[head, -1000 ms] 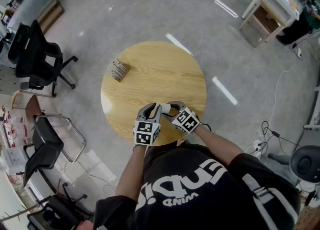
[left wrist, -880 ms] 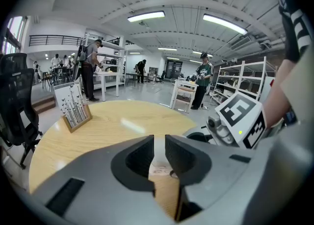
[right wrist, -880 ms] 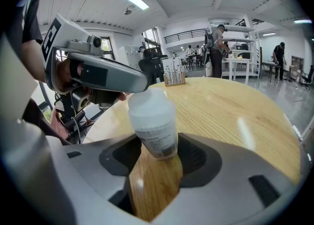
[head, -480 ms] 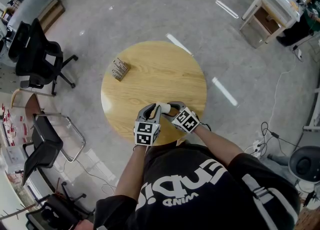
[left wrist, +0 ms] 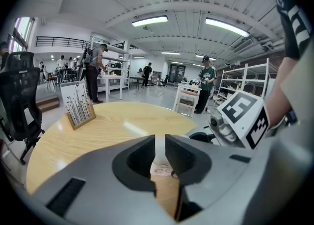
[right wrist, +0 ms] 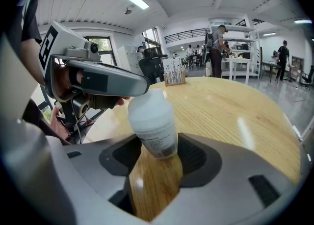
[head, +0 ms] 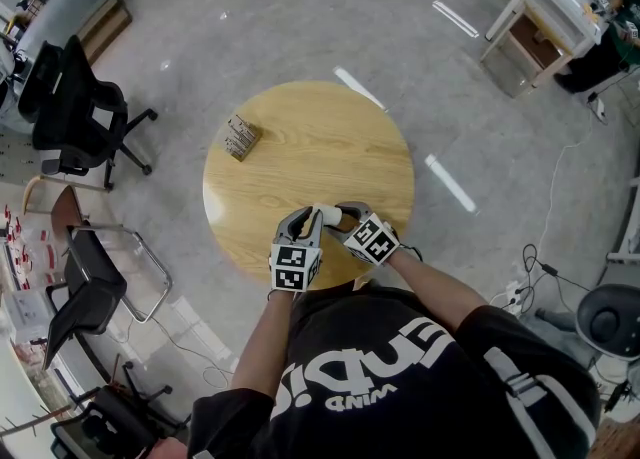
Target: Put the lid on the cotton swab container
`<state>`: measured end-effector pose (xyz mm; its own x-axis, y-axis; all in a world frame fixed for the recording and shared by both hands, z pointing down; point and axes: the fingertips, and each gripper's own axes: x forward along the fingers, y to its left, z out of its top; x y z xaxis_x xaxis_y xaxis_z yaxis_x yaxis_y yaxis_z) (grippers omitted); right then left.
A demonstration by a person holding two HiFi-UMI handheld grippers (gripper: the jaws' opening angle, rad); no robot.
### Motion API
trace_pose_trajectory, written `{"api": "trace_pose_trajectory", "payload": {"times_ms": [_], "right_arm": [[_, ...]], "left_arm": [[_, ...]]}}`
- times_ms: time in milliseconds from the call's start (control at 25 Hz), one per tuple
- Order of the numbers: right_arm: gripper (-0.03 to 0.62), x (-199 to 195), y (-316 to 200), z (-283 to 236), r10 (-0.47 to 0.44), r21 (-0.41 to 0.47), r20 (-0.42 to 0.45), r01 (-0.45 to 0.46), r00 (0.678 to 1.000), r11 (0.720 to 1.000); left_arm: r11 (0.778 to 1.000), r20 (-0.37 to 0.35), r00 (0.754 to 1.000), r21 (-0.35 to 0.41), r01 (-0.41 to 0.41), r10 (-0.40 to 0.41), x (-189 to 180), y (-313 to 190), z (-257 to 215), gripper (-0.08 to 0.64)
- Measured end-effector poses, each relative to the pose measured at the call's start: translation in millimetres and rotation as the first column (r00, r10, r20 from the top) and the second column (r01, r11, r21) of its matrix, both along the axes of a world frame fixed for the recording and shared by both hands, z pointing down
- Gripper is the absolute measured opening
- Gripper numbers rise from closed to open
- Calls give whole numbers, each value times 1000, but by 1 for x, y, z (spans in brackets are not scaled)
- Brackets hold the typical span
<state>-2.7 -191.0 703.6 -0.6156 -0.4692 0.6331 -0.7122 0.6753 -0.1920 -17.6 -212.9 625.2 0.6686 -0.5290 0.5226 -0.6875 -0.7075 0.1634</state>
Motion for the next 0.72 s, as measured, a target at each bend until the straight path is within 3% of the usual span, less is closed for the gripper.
{"api": "trace_pose_trajectory", "payload": {"times_ms": [320, 720], "right_arm": [[229, 4, 3, -1, 6, 1, -9, -6, 1000, 1000], [229, 39, 17, -11, 74, 7, 4, -74, 997, 997]], "left_arm": [[1000, 15, 1000, 5, -14, 14, 1, 1, 0, 66], [1000, -1, 1000, -15, 1, -1, -1, 0, 1, 64]]}}
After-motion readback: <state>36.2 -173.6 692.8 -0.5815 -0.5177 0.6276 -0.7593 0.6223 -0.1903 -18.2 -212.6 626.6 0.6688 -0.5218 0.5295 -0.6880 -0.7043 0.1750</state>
